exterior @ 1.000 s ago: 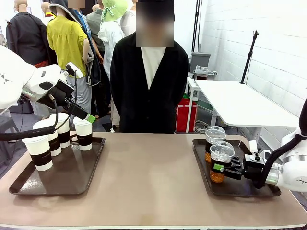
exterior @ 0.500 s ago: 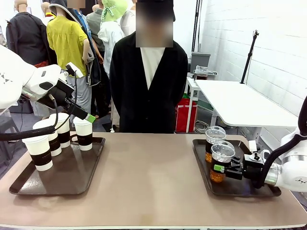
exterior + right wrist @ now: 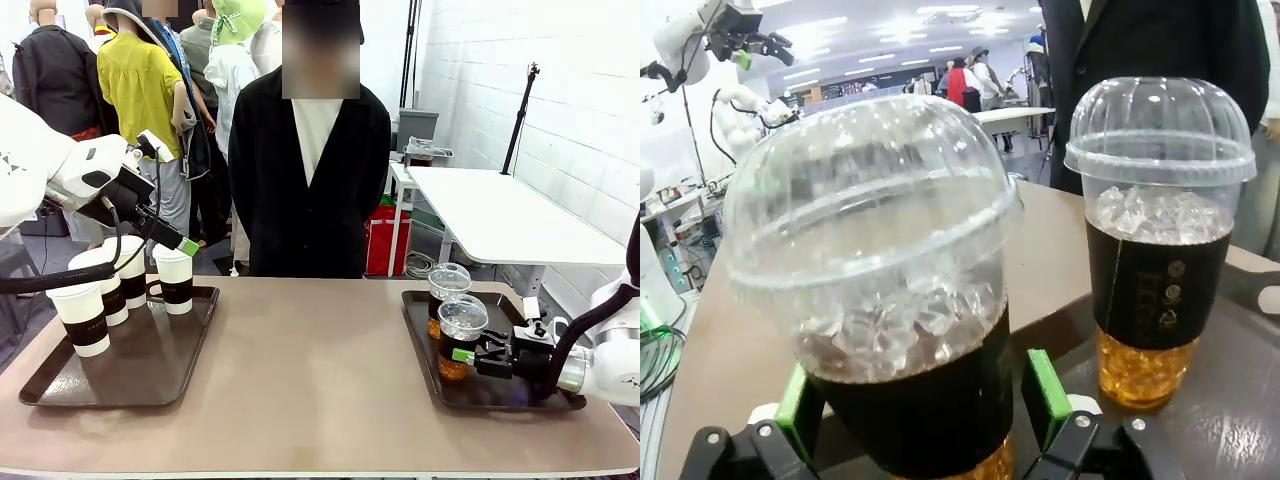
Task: Distribute the coffee onto the tray.
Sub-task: Pick up another iced Americano from the middle of the table and place it on the right Handle tray.
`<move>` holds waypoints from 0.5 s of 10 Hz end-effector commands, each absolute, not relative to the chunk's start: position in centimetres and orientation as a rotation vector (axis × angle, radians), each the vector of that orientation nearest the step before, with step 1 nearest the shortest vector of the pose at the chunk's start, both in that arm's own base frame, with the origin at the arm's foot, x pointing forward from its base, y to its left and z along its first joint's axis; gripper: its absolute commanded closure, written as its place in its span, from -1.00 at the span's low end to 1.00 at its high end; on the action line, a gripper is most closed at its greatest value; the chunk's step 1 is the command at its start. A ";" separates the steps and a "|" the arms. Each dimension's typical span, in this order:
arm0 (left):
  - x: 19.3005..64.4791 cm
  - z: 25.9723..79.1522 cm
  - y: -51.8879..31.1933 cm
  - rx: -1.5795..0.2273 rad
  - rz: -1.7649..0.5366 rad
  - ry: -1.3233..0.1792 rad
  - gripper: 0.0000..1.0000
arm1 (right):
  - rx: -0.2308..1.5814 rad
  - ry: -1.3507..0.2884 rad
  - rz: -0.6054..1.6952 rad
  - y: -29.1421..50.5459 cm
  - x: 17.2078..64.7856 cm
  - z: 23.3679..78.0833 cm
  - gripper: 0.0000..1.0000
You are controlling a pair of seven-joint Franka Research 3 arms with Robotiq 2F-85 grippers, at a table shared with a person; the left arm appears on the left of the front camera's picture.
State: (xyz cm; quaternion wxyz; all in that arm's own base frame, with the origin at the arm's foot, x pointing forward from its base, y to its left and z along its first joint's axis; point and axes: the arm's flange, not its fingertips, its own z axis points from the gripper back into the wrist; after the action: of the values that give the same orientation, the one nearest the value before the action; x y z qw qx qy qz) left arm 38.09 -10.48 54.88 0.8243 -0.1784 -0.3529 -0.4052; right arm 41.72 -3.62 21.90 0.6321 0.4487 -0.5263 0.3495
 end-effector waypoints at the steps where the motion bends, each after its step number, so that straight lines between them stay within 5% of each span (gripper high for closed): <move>1: 38.1 54.8 -10.3 -0.389 -0.861 -0.745 -1.00 | 1.010 -1.187 0.770 -4.1 40.3 22.5 -1.00; 5: 38.1 54.8 -10.3 -0.389 -0.861 -0.745 -1.00 | 1.008 -1.186 0.728 -5.9 37.6 22.0 -1.00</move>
State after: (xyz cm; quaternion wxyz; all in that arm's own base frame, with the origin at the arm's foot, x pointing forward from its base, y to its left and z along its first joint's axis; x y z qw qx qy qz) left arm 38.09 -10.48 54.88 0.8243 -0.1784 -0.3529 -0.4052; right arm 38.70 -5.58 21.62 0.6490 0.4416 -0.5282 0.3238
